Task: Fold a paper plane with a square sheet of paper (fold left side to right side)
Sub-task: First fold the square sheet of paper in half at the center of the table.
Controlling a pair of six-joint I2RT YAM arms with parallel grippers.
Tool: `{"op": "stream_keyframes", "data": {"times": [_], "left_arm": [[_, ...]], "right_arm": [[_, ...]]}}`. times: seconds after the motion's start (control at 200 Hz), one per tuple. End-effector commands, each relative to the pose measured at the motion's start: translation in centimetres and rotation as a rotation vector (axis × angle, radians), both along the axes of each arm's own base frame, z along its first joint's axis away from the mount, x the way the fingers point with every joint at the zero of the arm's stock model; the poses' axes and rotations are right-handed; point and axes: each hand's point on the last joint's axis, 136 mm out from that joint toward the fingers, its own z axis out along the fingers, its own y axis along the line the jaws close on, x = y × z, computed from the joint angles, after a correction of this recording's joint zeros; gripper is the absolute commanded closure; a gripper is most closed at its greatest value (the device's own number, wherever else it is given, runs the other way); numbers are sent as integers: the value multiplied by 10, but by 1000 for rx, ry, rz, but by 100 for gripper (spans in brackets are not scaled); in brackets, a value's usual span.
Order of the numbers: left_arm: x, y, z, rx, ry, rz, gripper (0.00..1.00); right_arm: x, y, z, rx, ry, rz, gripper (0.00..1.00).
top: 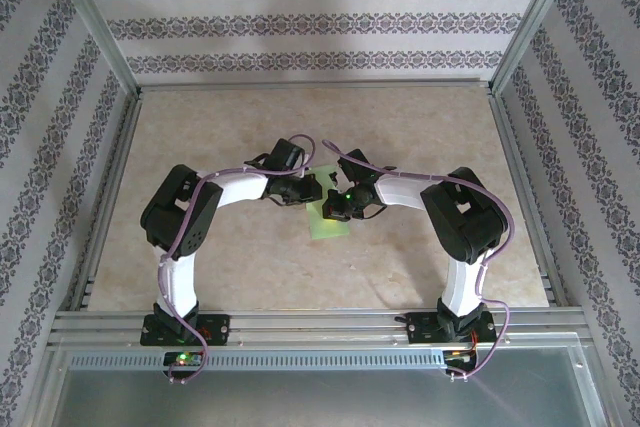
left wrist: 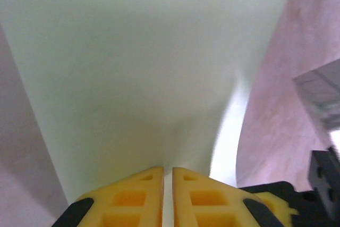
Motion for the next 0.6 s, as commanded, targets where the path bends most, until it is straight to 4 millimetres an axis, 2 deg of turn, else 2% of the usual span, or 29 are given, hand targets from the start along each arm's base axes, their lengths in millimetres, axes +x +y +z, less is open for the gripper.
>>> {"op": "stream_keyframes", "data": {"times": [0.0,0.335,0.595], "left_arm": [[-3,6,-12,32,19,-7,87],[2,23,-32,75,5,20,87],[14,32,-36,122,-15,24,87]], "right_arm": [[-25,-32,-37,-180,103,-2,100],[-32,-39,-42,-216,130,19,100],[-36,-42,-46,-236,147,36,100]]}}
